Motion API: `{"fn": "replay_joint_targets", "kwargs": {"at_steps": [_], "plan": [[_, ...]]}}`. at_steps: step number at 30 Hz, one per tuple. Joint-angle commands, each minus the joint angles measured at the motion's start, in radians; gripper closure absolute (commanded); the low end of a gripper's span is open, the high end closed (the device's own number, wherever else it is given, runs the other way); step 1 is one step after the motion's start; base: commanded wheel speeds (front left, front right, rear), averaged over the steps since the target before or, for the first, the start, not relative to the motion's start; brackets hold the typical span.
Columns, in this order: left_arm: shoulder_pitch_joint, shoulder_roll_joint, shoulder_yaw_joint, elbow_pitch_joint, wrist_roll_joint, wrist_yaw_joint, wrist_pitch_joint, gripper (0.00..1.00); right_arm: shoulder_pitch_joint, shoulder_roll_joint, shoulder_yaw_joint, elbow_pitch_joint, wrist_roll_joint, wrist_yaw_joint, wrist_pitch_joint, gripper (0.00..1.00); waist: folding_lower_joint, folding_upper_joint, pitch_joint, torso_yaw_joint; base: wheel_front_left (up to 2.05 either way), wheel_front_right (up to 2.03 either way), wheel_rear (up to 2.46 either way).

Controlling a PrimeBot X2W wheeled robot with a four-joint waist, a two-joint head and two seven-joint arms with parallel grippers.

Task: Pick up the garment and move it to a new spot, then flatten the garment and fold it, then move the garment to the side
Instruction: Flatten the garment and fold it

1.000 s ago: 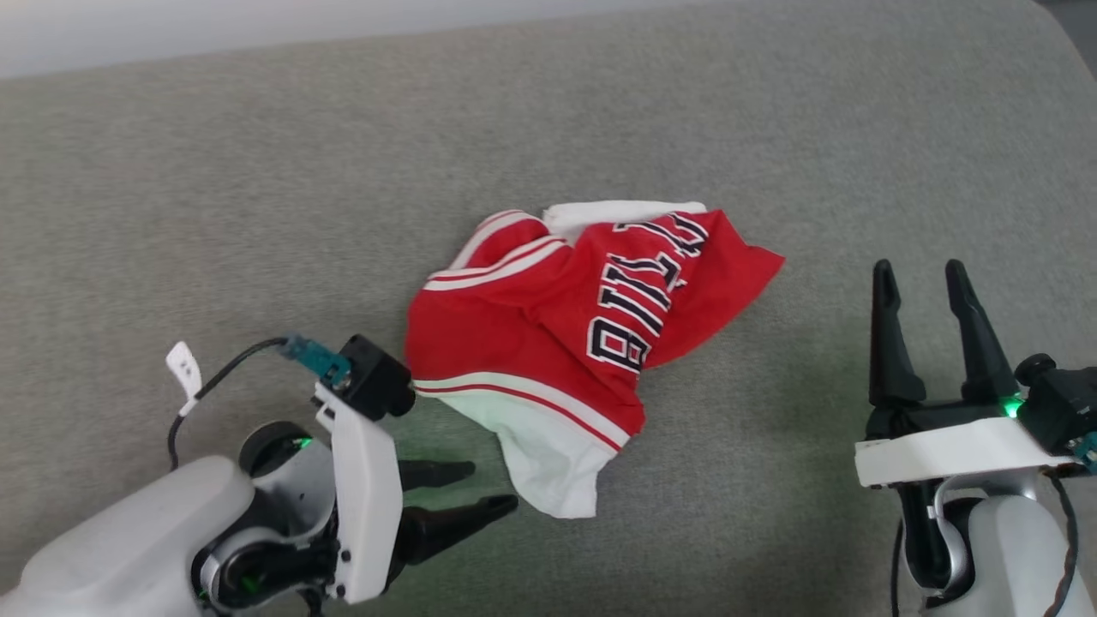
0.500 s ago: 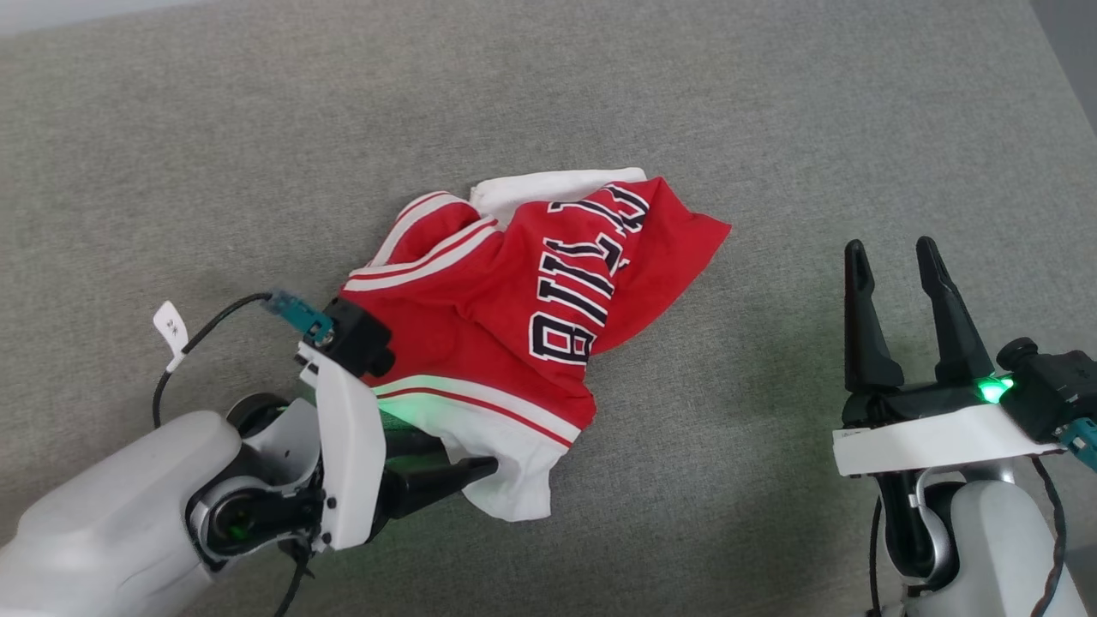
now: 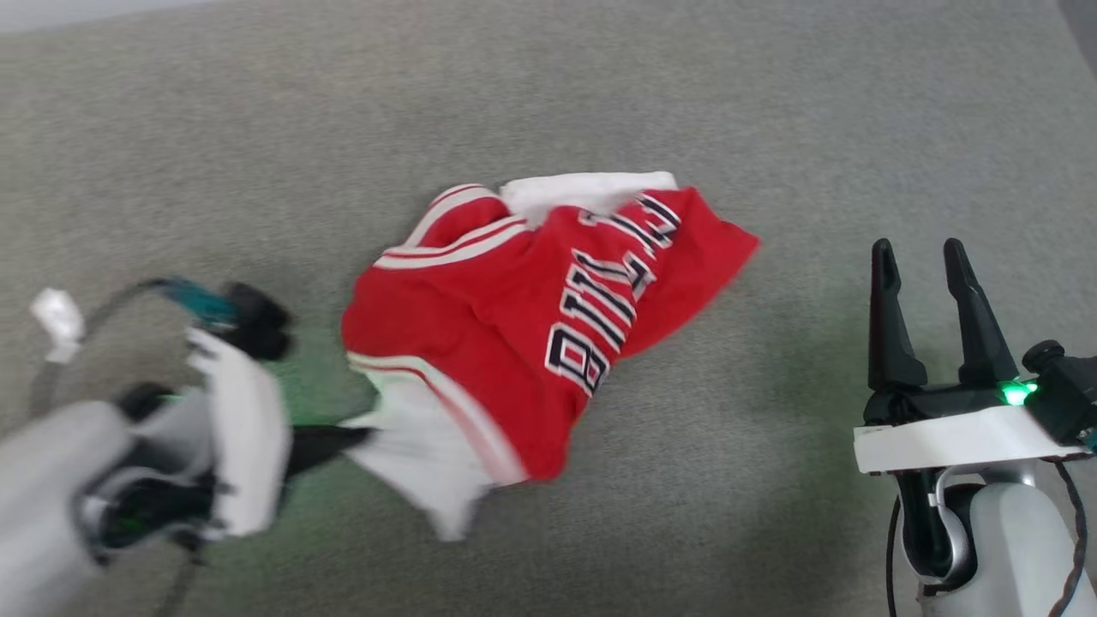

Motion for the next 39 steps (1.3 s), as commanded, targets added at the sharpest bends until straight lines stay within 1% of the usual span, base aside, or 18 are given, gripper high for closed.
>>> {"fn": "replay_joint_targets", "kwargs": {"at_steps": [1,4,6,8,10,15,19,24,27,28,29,30,31,36,39], "plan": [[-0.014,0.043,0.005,0.001,-0.013,0.004,-0.001,1.0,0.005,0.0,-0.004,0.0,-0.007,0.005,-0.002,0.0,0.0,0.0,-0.011,0.024,0.0,0.0,0.0],[-0.042,0.123,0.018,0.003,-0.008,0.003,-0.005,1.0,0.002,0.0,-0.005,0.009,-0.014,0.005,-0.002,0.0,0.0,0.0,-0.02,0.051,0.0,0.0,0.0],[-0.067,0.164,0.021,0.022,0.026,0.003,-0.015,1.0,-0.007,0.0,-0.001,0.015,-0.021,0.005,-0.002,0.0,0.0,0.0,-0.026,0.065,0.0,0.0,0.0],[-0.09,0.191,0.024,0.058,0.058,0.003,-0.032,1.0,-0.016,0.0,0.006,0.02,-0.025,0.005,-0.002,0.0,0.0,0.0,-0.031,0.075,0.0,0.0,0.0],[-0.122,0.204,0.022,0.113,0.11,0.003,-0.065,1.0,-0.021,0.0,0.011,0.023,-0.033,0.005,-0.002,0.0,0.0,0.0,-0.035,0.081,0.0,0.0,0.0],[-0.154,0.186,0.009,0.295,0.177,0.003,-0.141,1.0,-0.029,0.0,0.018,0.024,-0.045,0.005,-0.002,0.0,0.0,0.0,-0.038,0.077,0.0,0.0,0.0],[-0.143,0.149,-0.009,0.436,0.2,0.003,-0.202,1.0,-0.014,0.0,0.008,0.019,-0.059,0.005,-0.002,0.0,0.0,0.0,-0.037,0.064,0.0,0.0,0.0],[-0.108,0.102,-0.034,0.534,0.21,0.003,-0.271,1.0,-0.002,0.0,-0.003,0.015,-0.073,0.005,-0.002,0.0,0.0,0.0,-0.034,0.056,0.0,0.0,0.0],[-0.101,0.075,-0.032,0.555,0.174,0.003,-0.318,1.0,0.004,0.0,-0.004,0.018,-0.082,0.005,-0.002,0.0,0.0,0.0,-0.033,0.061,0.0,0.0,0.0],[-0.1,0.07,-0.03,0.558,0.168,0.003,-0.339,0.81,0.003,0.0,0.001,0.021,-0.087,0.005,-0.002,0.0,0.0,0.0,-0.036,0.064,0.0,0.0,0.0],[-0.099,0.066,-0.029,0.561,0.166,0.003,-0.362,0.59,0.003,0.0,0.004,0.026,-0.088,0.005,-0.002,0.0,0.0,0.0,-0.038,0.069,0.0,0.0,0.0],[-0.095,0.06,-0.027,0.561,0.157,0.003,-0.384,0.28,0.001,0.0,0.01,0.032,-0.093,0.005,-0.002,0.0,0.0,0.0,-0.042,0.075,0.0,0.0,0.0],[-0.091,0.052,-0.026,0.56,0.152,0.003,-0.408,0.0,0.0,0.0,0.016,0.04,-0.099,0.005,-0.002,0.0,0.0,0.0,-0.046,0.083,0.0,0.0,0.0],[-0.054,0.022,-0.027,0.57,0.153,0.003,-0.556,0.0,-0.032,0.0,0.053,0.119,-0.158,0.005,0.004,0.0,0.0,0.0,-0.069,0.128,0.0,0.0,0.0],[-0.021,-0.021,-0.021,0.591,0.158,0.003,-0.656,0.0,-0.072,0.0,0.071,0.161,-0.207,0.005,0.07,0.0,0.0,0.0,-0.083,0.162,0.0,0.0,0.0]]}}
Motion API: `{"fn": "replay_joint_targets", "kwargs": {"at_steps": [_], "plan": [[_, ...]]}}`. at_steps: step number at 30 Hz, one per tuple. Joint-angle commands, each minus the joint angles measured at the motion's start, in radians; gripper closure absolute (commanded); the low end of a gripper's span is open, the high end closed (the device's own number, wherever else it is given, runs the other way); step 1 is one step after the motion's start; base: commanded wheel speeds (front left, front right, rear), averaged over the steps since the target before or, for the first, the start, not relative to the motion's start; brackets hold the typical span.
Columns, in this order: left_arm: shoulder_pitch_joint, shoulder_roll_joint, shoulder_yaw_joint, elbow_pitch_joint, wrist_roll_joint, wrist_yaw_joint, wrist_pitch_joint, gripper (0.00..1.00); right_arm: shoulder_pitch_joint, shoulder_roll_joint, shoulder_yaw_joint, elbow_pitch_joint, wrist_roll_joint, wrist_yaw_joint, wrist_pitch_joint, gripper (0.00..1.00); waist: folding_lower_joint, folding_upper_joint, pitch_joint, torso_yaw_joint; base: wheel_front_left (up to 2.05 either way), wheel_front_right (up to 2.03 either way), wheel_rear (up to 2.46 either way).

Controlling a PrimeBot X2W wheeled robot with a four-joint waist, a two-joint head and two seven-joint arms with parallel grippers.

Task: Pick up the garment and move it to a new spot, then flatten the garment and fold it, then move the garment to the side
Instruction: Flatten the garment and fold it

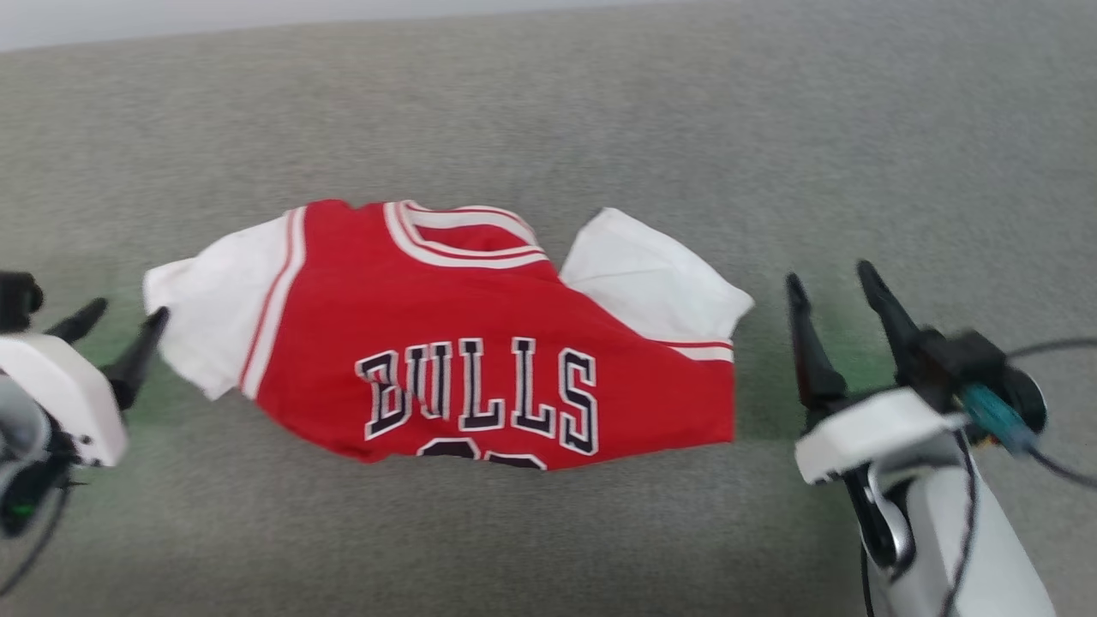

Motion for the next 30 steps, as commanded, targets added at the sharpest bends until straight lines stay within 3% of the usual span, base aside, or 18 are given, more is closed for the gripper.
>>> {"fn": "replay_joint_targets", "kwargs": {"at_steps": [1,6,13,18,23,24,25,30], "plan": [[0.028,-0.033,0.012,0.014,0.001,0.002,-0.048,0.0,-0.035,0.0,0.014,0.015,-0.034,0.005,0.053,0.0,0.0,0.0,-0.019,0.037,0.0,0.0,0.0],[0.075,-0.11,0.063,0.016,0.048,0.023,-0.094,0.0,-0.098,-0.019,0.057,0.05,-0.087,0.005,0.227,0.0,0.0,0.0,-0.031,0.092,0.0,0.0,0.0],[0.262,-0.233,0.418,-0.14,0.242,0.078,-0.096,0.0,-0.178,-0.131,0.123,0.087,-0.064,0.003,0.598,0.0,0.0,0.0,-0.029,0.187,0.0,0.0,0.0],[0.429,-0.294,0.613,-0.248,0.361,0.069,-0.096,0.0,-0.199,-0.177,0.131,0.056,-0.031,0.003,0.84,0.0,0.0,0.0,-0.009,0.231,0.0,0.0,0.0],[0.528,-0.337,0.745,-0.314,0.44,0.049,-0.096,0.0,-0.197,-0.195,0.126,0.023,-0.015,0.003,0.971,0.0,0.0,0.0,0.013,0.257,0.0,0.0,0.0],[0.542,-0.344,0.765,-0.322,0.455,0.045,-0.096,0.0,-0.193,-0.198,0.125,0.015,-0.018,0.003,0.98,0.58,0.0,0.0,0.014,0.26,0.0,0.0,0.0],[0.552,-0.352,0.782,-0.329,0.47,0.041,-0.096,0.0,-0.186,-0.2,0.122,0.005,-0.018,0.003,0.986,1.0,0.0,0.0,0.014,0.262,0.0,0.0,0.0],[0.603,-0.393,0.838,-0.344,0.514,0.027,-0.096,0.0,-0.155,-0.17,0.01,-0.064,-0.052,0.002,0.938,1.0,0.0,0.0,-0.005,0.251,0.0,0.0,0.0]]}}
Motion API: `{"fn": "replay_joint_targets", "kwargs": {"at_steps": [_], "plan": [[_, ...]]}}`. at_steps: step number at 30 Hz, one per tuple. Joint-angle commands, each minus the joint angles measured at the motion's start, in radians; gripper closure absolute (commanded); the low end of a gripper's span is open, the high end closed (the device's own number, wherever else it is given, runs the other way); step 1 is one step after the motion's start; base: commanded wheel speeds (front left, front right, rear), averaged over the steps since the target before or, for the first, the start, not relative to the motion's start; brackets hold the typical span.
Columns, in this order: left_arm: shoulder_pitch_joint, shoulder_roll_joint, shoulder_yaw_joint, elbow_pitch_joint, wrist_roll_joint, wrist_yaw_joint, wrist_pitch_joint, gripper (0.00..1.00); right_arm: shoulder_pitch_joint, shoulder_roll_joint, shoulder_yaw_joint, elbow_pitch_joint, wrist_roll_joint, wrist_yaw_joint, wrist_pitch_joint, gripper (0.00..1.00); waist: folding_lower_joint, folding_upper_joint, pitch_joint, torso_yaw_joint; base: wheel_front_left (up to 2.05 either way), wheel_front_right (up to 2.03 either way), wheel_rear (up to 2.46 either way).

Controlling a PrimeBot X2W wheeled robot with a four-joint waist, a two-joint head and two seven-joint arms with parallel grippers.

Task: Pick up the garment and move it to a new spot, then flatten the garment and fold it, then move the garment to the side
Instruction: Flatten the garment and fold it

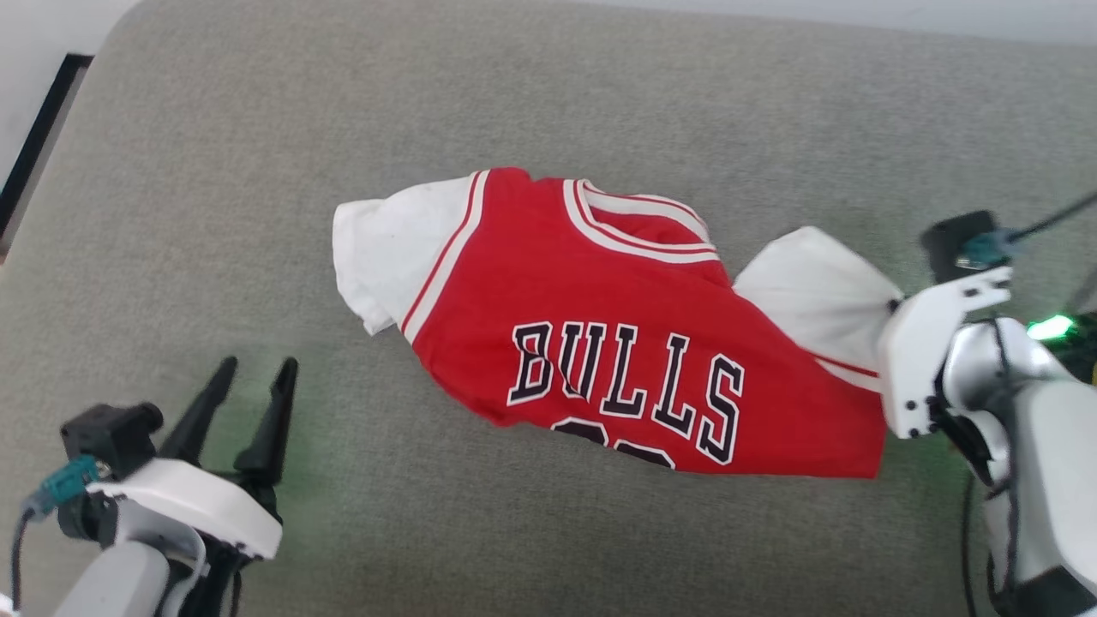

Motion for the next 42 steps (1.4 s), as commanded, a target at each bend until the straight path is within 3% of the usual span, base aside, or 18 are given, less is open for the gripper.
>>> {"fn": "replay_joint_targets", "kwargs": {"at_steps": [1,8,14,24,25,26,31,35,42], "plan": [[0.014,-0.009,0.008,-0.005,0.015,-0.004,-0.005,0.0,0.015,0.01,-0.022,-0.018,-0.014,-0.002,-0.01,1.0,0.0,0.0,-0.011,-0.011,0.0,0.0,0.0],[0.059,-0.048,0.048,-0.019,0.053,-0.018,-0.005,0.0,0.102,0.134,-0.267,-0.19,-0.067,-0.002,-0.059,1.0,0.0,0.0,-0.033,-0.075,0.0,0.0,0.0],[0.072,-0.064,0.065,-0.024,0.073,-0.022,-0.005,0.0,0.168,0.168,-0.428,-0.272,-0.049,-0.002,-0.114,1.0,0.0,0.0,-0.033,-0.106,0.0,0.0,0.0],[0.061,-0.043,0.077,-0.023,0.085,-0.027,-0.005,0.0,0.189,0.168,-0.49,-0.164,-0.031,-0.002,-0.234,1.0,0.0,0.0,-0.028,-0.132,0.0,0.0,0.0],[0.053,-0.034,0.07,-0.025,0.088,-0.028,-0.005,0.0,0.185,0.168,-0.493,-0.152,-0.023,-0.002,-0.252,0.65,0.0,0.0,-0.028,-0.134,0.0,0.0,0.0],[0.043,-0.021,0.061,-0.028,0.093,-0.028,-0.005,0.0,0.182,0.168,-0.494,-0.139,-0.025,-0.002,-0.271,0.0,0.0,0.0,-0.027,-0.135,0.0,0.0,0.0],[-0.05,0.095,-0.04,-0.085,0.11,-0.028,0.025,0.0,0.19,0.168,-0.486,-0.114,0.006,-0.002,-0.379,0.0,0.0,0.0,-0.017,-0.154,0.0,0.0,0.0],[-0.174,0.239,-0.183,-0.171,0.083,-0.027,0.082,0.0,0.205,0.168,-0.462,-0.131,0.013,-0.002,-0.486,0.0,0.0,0.0,0.002,-0.195,0.0,0.0,0.0],[-0.443,0.445,-0.486,-0.26,-0.113,-0.026,0.24,0.0,0.215,0.168,-0.327,-0.172,0.049,-0.002,-0.635,0.0,0.0,0.0,0.058,-0.292,0.0,0.0,0.0]]}}
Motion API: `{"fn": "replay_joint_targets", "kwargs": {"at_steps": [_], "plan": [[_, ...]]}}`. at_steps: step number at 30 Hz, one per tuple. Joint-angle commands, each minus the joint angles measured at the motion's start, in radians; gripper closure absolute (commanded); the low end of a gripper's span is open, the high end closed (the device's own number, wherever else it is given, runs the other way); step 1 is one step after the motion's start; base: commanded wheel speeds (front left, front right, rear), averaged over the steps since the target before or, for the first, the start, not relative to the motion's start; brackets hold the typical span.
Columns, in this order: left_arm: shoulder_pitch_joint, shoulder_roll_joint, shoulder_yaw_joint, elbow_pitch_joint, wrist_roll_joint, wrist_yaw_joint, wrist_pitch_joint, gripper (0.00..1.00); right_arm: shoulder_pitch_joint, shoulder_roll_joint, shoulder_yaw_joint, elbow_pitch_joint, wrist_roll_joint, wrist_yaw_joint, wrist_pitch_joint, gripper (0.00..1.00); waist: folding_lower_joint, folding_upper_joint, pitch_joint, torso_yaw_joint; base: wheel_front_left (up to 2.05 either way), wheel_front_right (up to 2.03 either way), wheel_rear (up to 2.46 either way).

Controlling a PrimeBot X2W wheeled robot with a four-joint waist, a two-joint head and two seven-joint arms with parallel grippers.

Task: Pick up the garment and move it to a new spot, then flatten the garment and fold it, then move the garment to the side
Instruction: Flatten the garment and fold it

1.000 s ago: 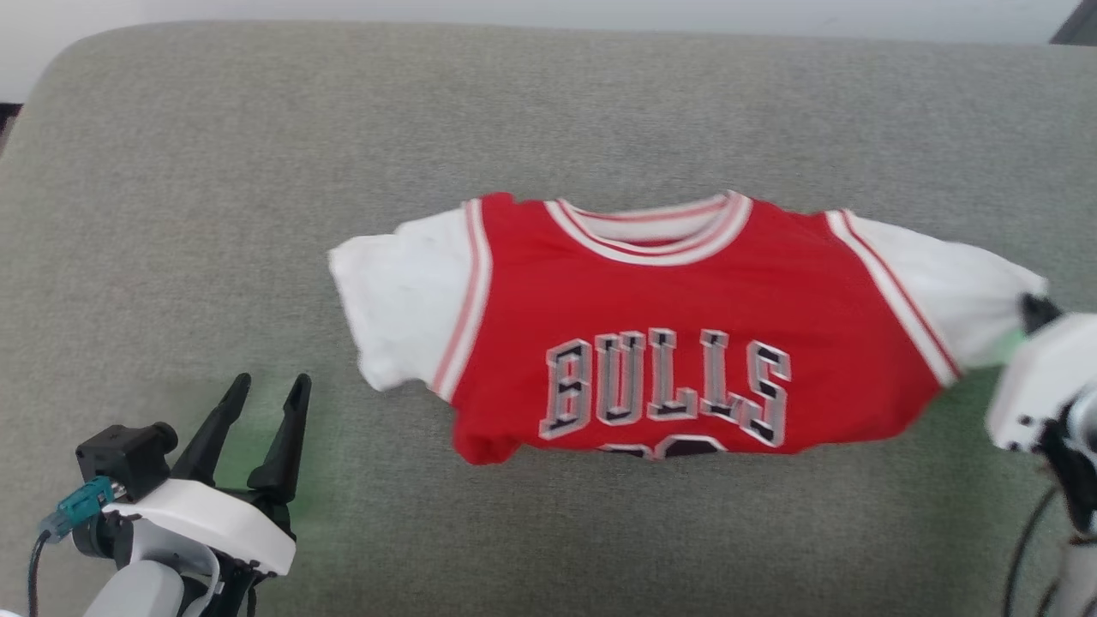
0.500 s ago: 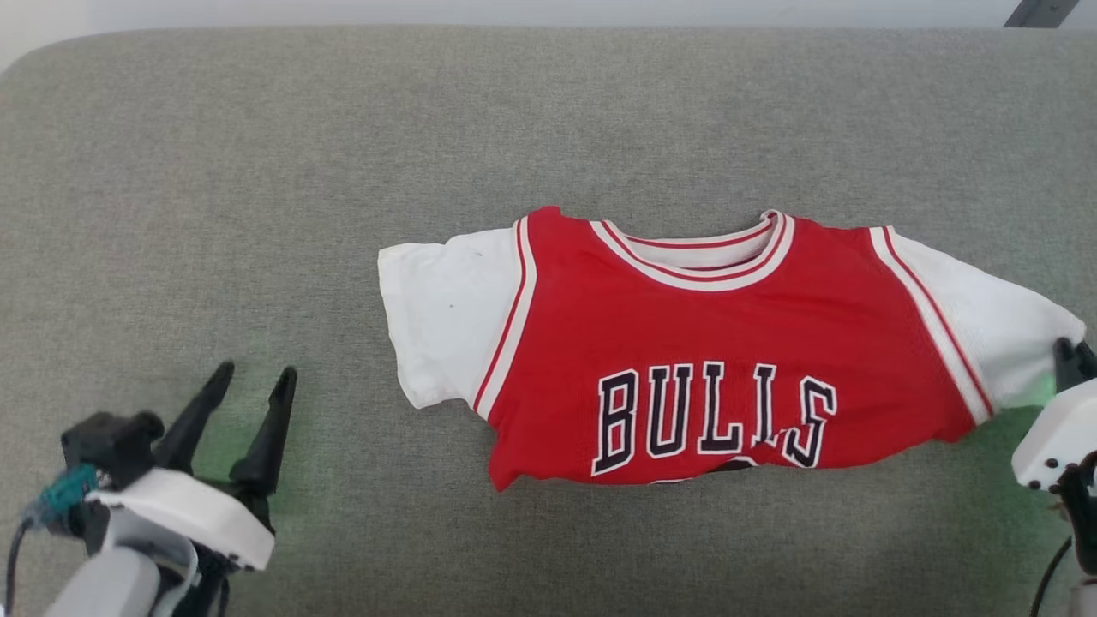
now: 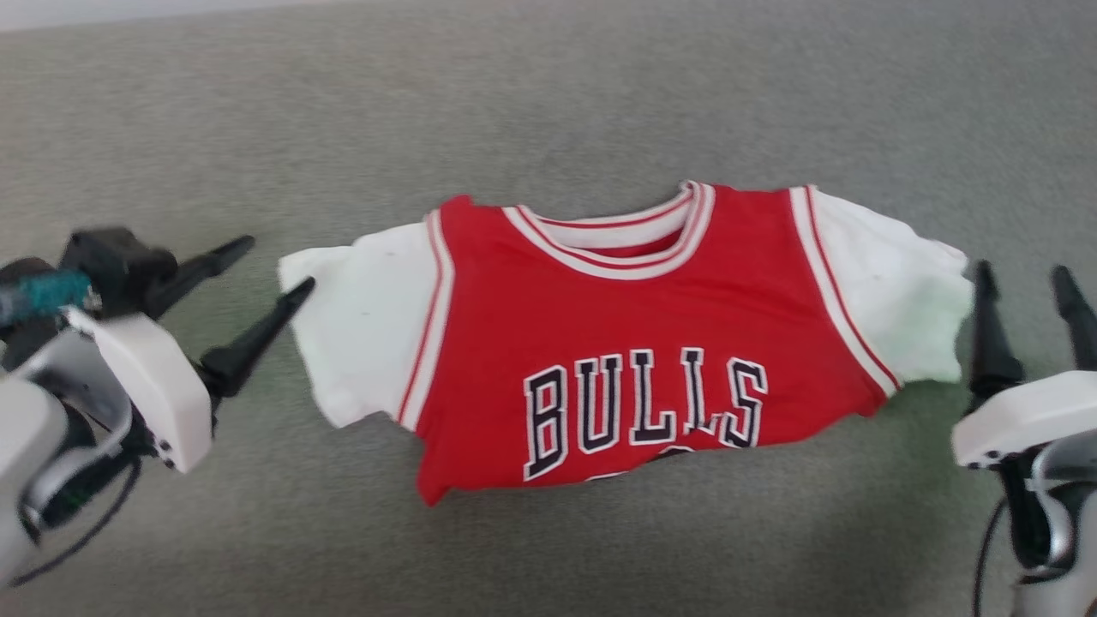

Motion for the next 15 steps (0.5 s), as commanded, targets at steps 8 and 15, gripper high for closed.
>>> {"fn": "replay_joint_targets", "kwargs": {"at_steps": [8,15], "plan": [[-0.299,0.106,-0.308,0.065,-0.192,0.002,0.179,0.0,0.013,0.001,0.123,-0.043,0.034,-0.002,-0.052,0.0,0.0,0.0,0.101,-0.121,0.0,0.0,0.0],[-0.405,0.113,-0.413,0.1,-0.27,0.002,0.235,0.0,0.005,0.0,0.164,-0.056,0.042,-0.002,-0.072,0.0,0.0,0.0,0.134,-0.152,0.0,0.0,0.0]]}}
